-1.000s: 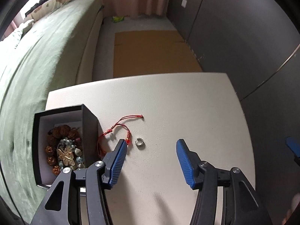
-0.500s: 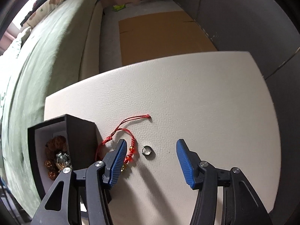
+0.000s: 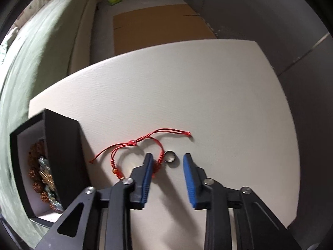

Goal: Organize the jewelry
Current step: 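Grasp the red string bracelet with the left gripper, then carry the red bracelet to the box with the left gripper while the right grasps the small silver ring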

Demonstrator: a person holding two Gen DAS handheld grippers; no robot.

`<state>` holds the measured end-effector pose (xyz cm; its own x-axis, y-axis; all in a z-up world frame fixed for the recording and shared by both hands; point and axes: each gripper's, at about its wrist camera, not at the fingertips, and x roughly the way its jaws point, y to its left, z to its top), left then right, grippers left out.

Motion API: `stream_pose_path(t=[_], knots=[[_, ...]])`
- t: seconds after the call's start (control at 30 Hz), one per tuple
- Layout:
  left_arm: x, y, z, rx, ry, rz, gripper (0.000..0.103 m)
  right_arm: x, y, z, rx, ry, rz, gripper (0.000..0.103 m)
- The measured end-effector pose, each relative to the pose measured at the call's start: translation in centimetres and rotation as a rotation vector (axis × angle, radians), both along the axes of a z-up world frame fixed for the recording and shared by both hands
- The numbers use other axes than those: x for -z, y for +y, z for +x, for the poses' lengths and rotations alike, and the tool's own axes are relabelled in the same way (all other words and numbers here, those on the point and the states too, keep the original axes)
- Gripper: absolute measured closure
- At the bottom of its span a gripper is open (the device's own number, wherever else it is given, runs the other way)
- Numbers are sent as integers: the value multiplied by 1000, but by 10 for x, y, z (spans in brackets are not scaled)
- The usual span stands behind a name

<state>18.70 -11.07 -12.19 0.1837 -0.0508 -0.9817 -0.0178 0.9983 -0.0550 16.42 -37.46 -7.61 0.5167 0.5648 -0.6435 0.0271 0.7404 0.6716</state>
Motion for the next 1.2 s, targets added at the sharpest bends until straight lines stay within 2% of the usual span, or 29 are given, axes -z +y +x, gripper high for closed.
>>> stream_pose_path(t=[0.03,0.13,0.2,0.5,0.53,0.63,0.73,1.07,1.2], knots=[[0,-5,-2,13,2,-6,83,0,1,0,0,1,0,8],[-1,-19,-9,64,9,-27,87,0,2,1,0,3,0,8],[-1,-28,-15,109,7,-12,90,1,2,2,0,4,-3,8],[-3,-32,-33,209,-11,27,91,-1,4,1,1,7,-13,8],[-4,-33,-34,212,-16,42,94,-1,5,1,0,8,-15,8],[-3,-39,-37,182,-9,59,96,1,6,2,-3,17,-28,8],[-13,-28,-39,141,-50,36,96,6,10,3,-13,35,-54,8],[-66,32,-60,-17,-187,-134,96,15,49,4,-104,53,-145,9],[-83,59,-74,-75,-248,-205,96,19,67,5,-146,58,-184,17]])
